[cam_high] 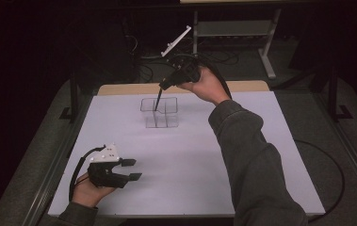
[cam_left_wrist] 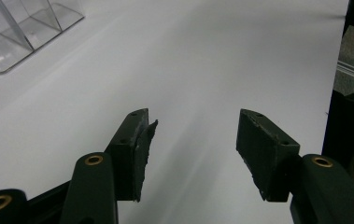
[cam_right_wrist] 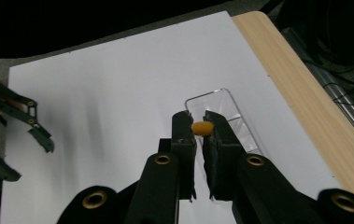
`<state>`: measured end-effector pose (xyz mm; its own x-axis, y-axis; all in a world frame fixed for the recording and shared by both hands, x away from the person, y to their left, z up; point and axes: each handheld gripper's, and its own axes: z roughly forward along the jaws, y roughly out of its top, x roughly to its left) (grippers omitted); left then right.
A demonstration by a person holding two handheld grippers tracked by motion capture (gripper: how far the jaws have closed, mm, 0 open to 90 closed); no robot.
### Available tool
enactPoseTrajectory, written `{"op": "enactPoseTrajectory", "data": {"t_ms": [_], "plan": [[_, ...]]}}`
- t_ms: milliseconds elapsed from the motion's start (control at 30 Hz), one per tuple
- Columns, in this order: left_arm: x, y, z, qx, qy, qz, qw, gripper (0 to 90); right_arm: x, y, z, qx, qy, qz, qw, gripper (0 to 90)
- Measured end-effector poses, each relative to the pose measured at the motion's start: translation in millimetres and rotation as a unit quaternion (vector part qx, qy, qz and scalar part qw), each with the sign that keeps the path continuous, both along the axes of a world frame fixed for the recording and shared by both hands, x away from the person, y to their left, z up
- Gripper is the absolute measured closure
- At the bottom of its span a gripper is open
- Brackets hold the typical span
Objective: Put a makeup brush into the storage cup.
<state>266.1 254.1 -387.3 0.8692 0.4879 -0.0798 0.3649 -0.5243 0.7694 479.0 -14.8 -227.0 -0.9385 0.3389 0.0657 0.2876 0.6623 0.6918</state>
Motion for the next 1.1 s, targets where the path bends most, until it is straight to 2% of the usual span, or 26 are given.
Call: {"op": "enactPoseTrajectory", "data": {"t_ms": [67,100,200,433,800,933,1100], "plan": [[-0.2,-0.4,-0.5,-0.002,0.002,0.0,1.0,43.6,4.7,-1.3,0.2,0.002,-0.002,-0.005,1.0,82.7],[0.7,0.5,-0.5,0.007,0.0,-0.005,1.0,43.5,5.9,-1.6,0.4,0.002,-0.001,-0.008,1.0,82.7],[0.9,-0.1,-1.8,0.009,0.003,-0.006,0.9999,43.0,10.7,-1.7,-1.8,0.005,-0.001,-0.012,0.9999,82.7],[1.2,0.5,-1.5,0.009,-0.005,-0.003,0.9999,40.4,22.1,-1.7,-11.4,-0.005,0.005,-0.031,0.9995,82.6],[1.1,2.1,-0.4,0.005,-0.005,0.006,1.0,39.0,27.9,1.3,-18.7,-0.009,0.007,-0.041,0.9991,82.6],[1.9,3.3,0.5,0.01,-0.011,0.001,0.9999,39.0,29.0,3.6,-21.6,-0.011,0.008,-0.041,0.9991,82.6],[1.6,3.0,0.0,0.008,-0.008,0.002,0.9999,38.6,30.6,7.4,-27.0,-0.014,0.014,-0.044,0.9988,82.6]]}}
